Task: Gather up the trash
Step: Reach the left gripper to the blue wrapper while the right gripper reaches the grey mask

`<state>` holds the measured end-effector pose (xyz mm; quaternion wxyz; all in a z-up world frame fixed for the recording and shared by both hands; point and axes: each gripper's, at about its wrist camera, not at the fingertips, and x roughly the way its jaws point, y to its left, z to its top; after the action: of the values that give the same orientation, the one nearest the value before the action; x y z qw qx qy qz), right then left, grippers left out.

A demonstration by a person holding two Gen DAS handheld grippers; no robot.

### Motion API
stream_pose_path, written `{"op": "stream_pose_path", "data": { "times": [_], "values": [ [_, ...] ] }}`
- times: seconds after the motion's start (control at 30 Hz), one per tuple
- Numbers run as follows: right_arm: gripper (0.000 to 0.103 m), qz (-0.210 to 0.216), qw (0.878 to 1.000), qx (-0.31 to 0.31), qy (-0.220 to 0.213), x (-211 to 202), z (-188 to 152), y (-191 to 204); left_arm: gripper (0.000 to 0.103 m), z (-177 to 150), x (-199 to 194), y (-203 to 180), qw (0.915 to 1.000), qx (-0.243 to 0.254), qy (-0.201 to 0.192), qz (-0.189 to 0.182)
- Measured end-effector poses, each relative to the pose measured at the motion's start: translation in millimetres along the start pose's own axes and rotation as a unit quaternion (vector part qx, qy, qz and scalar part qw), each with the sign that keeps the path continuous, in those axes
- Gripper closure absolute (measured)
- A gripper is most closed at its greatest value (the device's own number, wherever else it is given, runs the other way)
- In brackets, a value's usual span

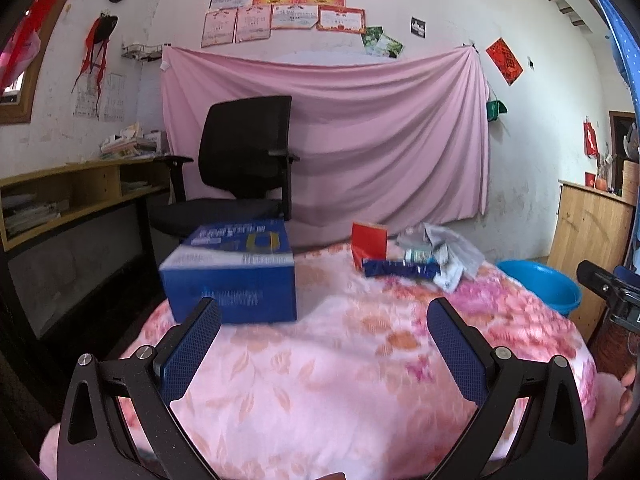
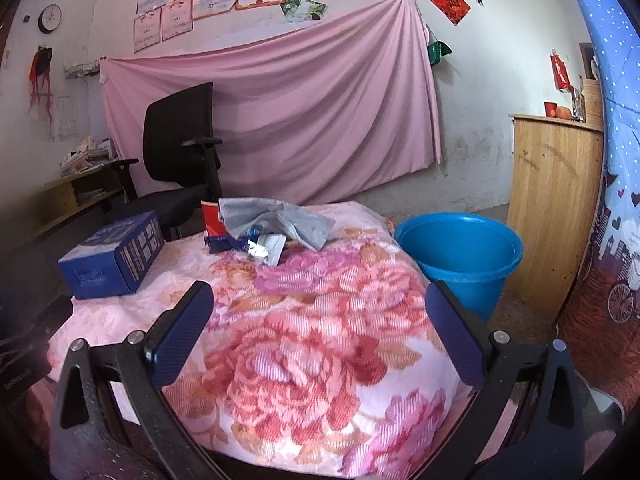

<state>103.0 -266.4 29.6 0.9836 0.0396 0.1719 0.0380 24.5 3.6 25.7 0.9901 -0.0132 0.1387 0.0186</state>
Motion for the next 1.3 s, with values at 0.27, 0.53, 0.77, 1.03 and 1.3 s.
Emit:
{"op": "stream_pose_path", "data": {
  "times": [0.27,0.53,0.77,1.03,1.3],
  "values": [
    [0.000,0.007,0.999,-0.018,-0.047,10,39,-6,0.002,38,32,-3,0.9995,-0.011,-0.029,0.000],
    [0.000,0.000,0.996,-0.035,-0.076,42,73,-23,0.002,59,75,-22,0.9997,-0.013,-0.022,0.003],
    [0.000,-0.009,0.997,-0.047,-0.063,86,85,-36,0.002,65,131,-41,0.9992,-0.002,0.034,0.020],
    [0.000,0.033,0.998,-0.051,0.029,143,75,-44,0.003,62,180,-40,0.9956,-0.015,0.092,0.005],
    [0.000,0.082,0.990,-0.050,0.106,186,72,-48,0.042,56,225,-45,0.9792,-0.045,0.190,-0.056]
  ]
}}
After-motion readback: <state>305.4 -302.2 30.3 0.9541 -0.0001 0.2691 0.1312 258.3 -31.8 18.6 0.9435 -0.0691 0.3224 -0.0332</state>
